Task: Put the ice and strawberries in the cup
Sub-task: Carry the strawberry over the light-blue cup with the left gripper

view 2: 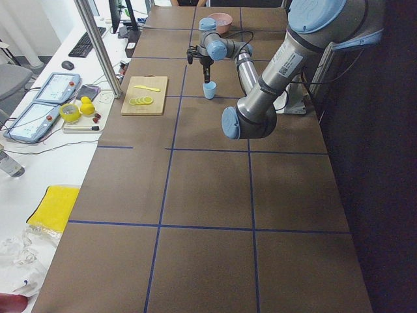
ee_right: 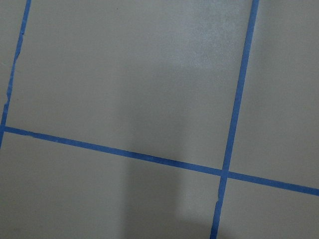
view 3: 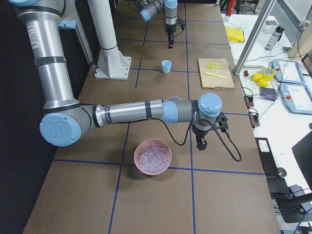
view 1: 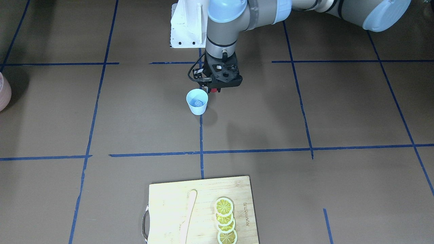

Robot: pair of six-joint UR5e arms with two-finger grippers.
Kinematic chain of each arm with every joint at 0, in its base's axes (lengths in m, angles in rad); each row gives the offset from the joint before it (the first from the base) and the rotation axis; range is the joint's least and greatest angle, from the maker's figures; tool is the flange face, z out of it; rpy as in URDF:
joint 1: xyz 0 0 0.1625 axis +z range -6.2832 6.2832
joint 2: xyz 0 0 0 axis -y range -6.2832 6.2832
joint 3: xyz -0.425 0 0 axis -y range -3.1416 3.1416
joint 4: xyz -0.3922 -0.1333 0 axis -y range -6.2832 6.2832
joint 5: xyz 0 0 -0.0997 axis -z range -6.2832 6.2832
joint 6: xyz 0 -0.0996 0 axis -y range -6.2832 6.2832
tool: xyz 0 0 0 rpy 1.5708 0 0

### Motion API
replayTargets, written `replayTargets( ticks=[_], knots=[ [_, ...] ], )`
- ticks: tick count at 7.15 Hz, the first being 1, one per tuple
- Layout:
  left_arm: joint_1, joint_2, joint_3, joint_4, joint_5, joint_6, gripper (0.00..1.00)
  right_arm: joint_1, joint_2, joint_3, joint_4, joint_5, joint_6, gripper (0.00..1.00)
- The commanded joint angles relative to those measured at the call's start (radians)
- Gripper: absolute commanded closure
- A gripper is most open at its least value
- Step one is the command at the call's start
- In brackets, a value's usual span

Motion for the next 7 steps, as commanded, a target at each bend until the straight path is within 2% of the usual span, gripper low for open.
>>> replayTargets(
  ticks=[1, 4, 6, 7],
  knots=[
    [0.028, -0.033, 0.065, -0.040, 0.019, -0.029, 1.00, 0.004, 0.001, -0.005, 0.004, 0.001, 0.000, 0.01],
    [0.063, -0.041, 0.118, -0.095, 0.054, -0.040, 1.00, 0.005, 0.001, -0.005, 0.007, -0.002, -0.002, 0.01],
    [0.063, -0.045, 0.136, -0.131, 0.054, -0.043, 0.95, 0.004, 0.001, -0.005, 0.009, -0.002, -0.002, 0.01],
    [0.063, -0.045, 0.133, -0.132, 0.054, -0.043, 0.63, 0.004, 0.001, -0.005, 0.007, -0.002, -0.002, 0.01]
  ],
)
